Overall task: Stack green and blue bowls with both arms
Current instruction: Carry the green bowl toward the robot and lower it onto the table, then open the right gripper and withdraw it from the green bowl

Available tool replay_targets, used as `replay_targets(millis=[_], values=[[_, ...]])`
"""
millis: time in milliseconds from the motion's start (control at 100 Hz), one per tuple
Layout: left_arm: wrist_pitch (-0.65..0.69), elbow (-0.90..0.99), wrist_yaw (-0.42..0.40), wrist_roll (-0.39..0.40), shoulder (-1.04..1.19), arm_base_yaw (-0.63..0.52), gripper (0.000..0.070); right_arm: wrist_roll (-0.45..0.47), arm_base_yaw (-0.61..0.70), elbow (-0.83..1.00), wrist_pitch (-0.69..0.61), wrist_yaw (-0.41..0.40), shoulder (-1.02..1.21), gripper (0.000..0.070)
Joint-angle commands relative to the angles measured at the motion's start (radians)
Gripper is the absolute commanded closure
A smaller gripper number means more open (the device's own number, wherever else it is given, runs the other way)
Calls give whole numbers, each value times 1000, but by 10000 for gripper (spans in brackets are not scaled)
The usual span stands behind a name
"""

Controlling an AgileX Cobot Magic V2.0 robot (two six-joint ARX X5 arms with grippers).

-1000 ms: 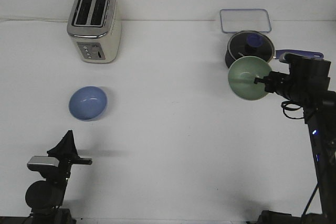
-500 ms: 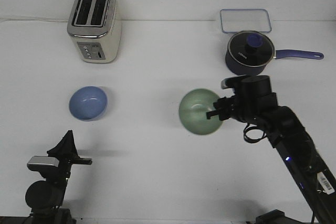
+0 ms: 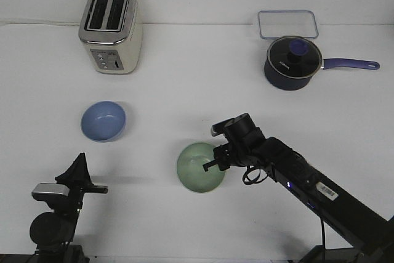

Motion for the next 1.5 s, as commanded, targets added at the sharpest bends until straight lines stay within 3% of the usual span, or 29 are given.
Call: replay_targets(millis=[0,420,470,530,570,610,1050,1230,1350,1490], values=[[10,-19,1,-2,-1,2,686,5,19,9,14,1,39,700],[10,-19,1,-2,-1,2,686,-47,36,-10,14,36,148,689],[10,-19,1,-2,-1,2,686,-51,36,-13,11,35,153,618],[10,-19,1,-2,-1,2,686,-52,37,-13,4,35,153,456],[10,-19,1,-2,-1,2,686,-52,37,-13,6,19,152,385],[10,-19,1,-2,-1,2,686,-52,36,-13,12,8,149,369],[12,-19,1,-2,-1,2,686,-113,-94,17,89,-3,-192,369],[14,-19,1,-6,-1,2,686,-185,-178,7,105,2,-346,370],[13,-18,1,-13,-1,2,686,-188,-212,-62,179,10,-452,371],[11,-17,-2,-97,-1,2,687,-206,-227,-232,316,69,-598,376]])
